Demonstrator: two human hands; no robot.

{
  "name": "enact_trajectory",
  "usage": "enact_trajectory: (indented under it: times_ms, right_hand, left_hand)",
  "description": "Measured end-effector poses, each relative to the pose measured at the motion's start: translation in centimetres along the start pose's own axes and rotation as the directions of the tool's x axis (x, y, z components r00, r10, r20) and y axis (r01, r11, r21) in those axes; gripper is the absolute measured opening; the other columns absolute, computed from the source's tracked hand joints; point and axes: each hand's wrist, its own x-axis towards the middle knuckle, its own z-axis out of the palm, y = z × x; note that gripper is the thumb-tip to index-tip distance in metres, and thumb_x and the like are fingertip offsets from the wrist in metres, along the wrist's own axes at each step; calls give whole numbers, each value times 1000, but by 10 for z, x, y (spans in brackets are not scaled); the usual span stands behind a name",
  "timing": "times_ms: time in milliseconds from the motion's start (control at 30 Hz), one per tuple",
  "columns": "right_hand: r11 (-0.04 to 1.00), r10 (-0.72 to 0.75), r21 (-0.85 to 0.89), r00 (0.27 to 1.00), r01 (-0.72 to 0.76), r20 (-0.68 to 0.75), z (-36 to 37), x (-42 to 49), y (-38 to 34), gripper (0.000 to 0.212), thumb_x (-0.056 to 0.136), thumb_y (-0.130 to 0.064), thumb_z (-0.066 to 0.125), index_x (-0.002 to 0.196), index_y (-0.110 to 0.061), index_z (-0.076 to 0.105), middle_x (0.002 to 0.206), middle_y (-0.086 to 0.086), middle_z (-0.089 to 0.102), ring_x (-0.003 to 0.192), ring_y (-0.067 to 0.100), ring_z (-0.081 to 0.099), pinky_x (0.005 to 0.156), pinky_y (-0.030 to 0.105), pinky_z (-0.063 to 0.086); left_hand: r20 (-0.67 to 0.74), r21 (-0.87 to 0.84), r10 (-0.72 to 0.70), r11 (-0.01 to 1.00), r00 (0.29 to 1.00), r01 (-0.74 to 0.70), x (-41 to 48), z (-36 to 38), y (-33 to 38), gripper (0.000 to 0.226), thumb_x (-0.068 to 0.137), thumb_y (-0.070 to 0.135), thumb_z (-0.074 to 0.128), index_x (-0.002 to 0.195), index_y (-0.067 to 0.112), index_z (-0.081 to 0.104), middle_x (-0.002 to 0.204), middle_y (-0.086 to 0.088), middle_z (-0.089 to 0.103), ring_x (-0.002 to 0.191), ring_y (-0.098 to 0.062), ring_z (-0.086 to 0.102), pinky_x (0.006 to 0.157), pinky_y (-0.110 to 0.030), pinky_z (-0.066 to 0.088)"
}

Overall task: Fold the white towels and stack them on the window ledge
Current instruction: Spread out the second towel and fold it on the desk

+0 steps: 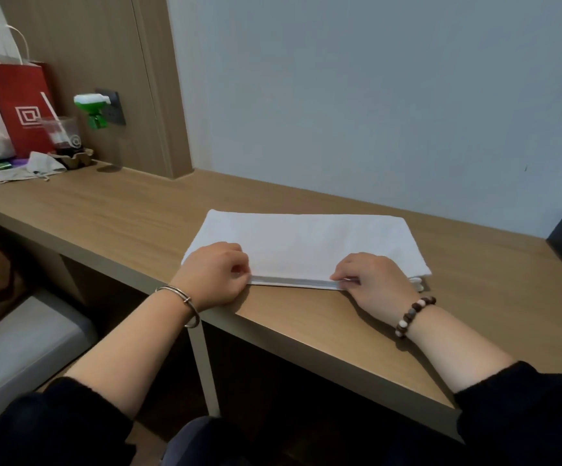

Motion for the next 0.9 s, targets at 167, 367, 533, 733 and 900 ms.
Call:
enact_trajectory:
  times_ms: [167, 367, 533, 733, 900]
  right_hand:
    - [997, -41, 68, 999, 41, -4, 15, 19, -15, 18, 89, -8, 61, 101, -11, 73, 107, 1, 69, 103, 17, 60, 95, 27, 44]
    - [979, 86, 182, 996, -90, 30, -1, 15, -3, 19, 88, -9, 63, 105, -12, 71, 110, -2, 66, 104, 11, 58, 96, 22, 43]
    - [978, 205, 27, 977, -207, 64, -25, 6, 23, 17, 87, -14, 66, 104, -16, 69, 110, -4, 57, 104, 10, 51, 83, 14, 33]
    - [941, 335, -76, 940, -330, 64, -34, 1, 32, 8, 83, -16, 68, 91, -16, 69, 93, -5, 55, 92, 13, 49, 73, 24, 37]
    - [933, 353, -98, 933, -346, 65, -31, 4, 25, 14, 83, -7, 60, 76, -18, 65, 83, -8, 55, 84, 14, 52, 65, 23, 38]
  left_hand:
    - [-43, 87, -127, 988, 991, 130, 32, 6, 26, 28, 96, 28, 43, 93, 14, 67, 100, -4, 60, 101, -22, 52, 82, -33, 44]
    - [255, 114, -172, 983, 952, 147, 49, 40, 54, 48, 101, 41, 23, 148, 29, 23, 157, 2, 20, 144, -20, 16, 114, -46, 17]
    - [260, 150, -205, 974, 944, 170, 44, 40, 56, 50, 101, 43, 18, 150, 35, 14, 159, 7, 8, 146, -18, 6, 114, -50, 9]
    - [255, 160, -224, 969, 941, 188, 45, 40, 57, 50, 100, 41, 16, 150, 35, 13, 160, 7, 7, 146, -19, 5, 114, -54, 7]
    - [273, 168, -238, 966, 932, 198, 45, 40, 59, 51, 100, 41, 15, 150, 36, 11, 160, 6, 6, 147, -19, 4, 114, -55, 7]
